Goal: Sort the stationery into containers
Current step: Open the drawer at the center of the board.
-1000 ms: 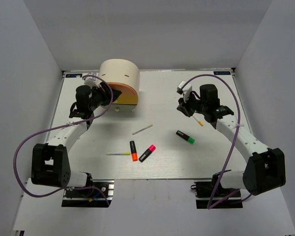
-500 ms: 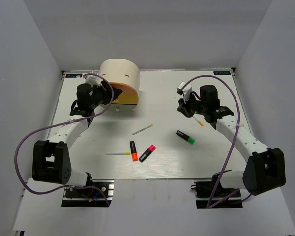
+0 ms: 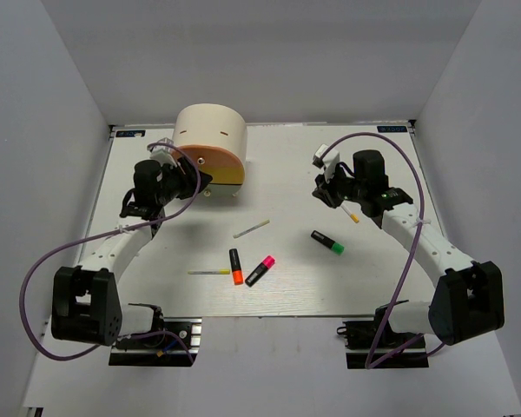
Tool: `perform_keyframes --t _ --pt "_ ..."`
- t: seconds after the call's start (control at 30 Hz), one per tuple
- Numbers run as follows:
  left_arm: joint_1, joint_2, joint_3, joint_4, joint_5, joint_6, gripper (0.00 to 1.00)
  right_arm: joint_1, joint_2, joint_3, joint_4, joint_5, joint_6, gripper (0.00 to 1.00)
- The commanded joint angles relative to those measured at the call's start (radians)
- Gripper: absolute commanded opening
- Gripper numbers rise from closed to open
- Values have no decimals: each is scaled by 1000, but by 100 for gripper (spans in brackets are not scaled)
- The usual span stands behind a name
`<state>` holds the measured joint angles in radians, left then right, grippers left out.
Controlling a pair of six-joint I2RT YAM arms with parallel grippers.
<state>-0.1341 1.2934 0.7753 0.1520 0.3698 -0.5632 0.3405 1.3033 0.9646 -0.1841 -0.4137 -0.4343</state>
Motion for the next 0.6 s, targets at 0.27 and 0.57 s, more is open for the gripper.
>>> perform_keyframes --t 0.27,0.57 --pt "-6 82 27 -45 -74 98 58 -6 -16 -13 18 -13 -3 25" --pt "-6 145 58 14 -65 126 58 -12 -18 -26 18 -8 -6 25"
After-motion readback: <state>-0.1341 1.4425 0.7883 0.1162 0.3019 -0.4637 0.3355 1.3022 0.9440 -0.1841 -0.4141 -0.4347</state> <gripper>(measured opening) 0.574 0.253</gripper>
